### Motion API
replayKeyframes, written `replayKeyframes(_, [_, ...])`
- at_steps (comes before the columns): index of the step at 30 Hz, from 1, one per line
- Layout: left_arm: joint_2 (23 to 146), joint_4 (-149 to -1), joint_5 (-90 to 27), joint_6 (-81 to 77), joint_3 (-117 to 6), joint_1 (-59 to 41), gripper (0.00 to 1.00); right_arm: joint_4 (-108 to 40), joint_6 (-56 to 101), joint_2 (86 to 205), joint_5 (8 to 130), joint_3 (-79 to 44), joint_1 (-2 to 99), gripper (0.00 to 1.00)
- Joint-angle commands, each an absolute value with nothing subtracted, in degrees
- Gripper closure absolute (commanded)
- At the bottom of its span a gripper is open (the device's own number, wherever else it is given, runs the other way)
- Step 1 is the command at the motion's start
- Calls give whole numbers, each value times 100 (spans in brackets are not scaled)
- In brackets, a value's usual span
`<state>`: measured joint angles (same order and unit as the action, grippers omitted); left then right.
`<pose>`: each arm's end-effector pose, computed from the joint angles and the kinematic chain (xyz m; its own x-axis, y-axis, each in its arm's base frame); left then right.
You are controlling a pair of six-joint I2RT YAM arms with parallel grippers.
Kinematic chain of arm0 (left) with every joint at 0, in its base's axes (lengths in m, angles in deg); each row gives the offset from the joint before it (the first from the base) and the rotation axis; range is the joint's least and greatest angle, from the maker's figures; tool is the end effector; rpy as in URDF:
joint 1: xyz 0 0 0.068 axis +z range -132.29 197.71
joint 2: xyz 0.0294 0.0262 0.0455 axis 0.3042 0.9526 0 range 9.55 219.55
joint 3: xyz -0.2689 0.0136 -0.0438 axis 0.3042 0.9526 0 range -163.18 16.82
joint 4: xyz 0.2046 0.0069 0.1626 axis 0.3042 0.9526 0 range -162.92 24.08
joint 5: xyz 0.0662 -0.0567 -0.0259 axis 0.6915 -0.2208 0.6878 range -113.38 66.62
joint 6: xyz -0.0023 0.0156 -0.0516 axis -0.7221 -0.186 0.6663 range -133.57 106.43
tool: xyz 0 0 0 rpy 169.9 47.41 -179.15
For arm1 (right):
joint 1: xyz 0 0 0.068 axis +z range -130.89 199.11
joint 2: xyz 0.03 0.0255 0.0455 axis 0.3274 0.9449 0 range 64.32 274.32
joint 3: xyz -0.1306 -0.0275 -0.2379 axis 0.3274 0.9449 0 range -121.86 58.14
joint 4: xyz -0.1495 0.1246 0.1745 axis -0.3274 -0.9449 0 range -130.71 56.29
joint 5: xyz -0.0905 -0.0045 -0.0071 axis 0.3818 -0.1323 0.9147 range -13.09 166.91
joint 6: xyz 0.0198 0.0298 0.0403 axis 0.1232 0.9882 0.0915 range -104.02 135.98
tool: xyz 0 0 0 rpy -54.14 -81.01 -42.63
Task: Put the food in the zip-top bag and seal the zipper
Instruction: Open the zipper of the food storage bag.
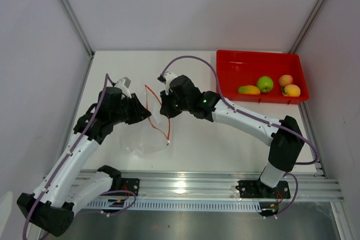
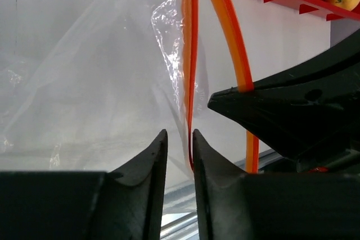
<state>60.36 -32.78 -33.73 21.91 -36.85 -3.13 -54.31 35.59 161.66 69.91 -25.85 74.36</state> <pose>0.1675 -0.0706 0.3242 -0.7416 -0.3287 -0.5848 0.0651 0.8323 -0.5504 0.2224 0.3283 0.3160 -0.5930 -0.2703 -0.7585 -0.7156 0.6087 0.3426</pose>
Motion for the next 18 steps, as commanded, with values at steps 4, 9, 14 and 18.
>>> replayKeyframes(4, [5947, -3144, -2963, 2123, -3898, -549, 56, -6060, 3153, 15845, 8068, -3449, 7843, 100])
replayKeyframes(9, [5921, -3047, -2787, 2097, -4004, -585, 51, -6166, 3171, 15845, 8227, -3485, 8028, 100])
replayKeyframes(14, [6044, -2932, -2743, 2106, -4127, -611, 69, -6175, 3206, 15871, 8552, -3476, 8195, 100])
replayKeyframes(18, [6044, -2932, -2751, 2176, -4083, -646, 87, -6201, 3241, 15827, 8693, -3485, 8230, 100])
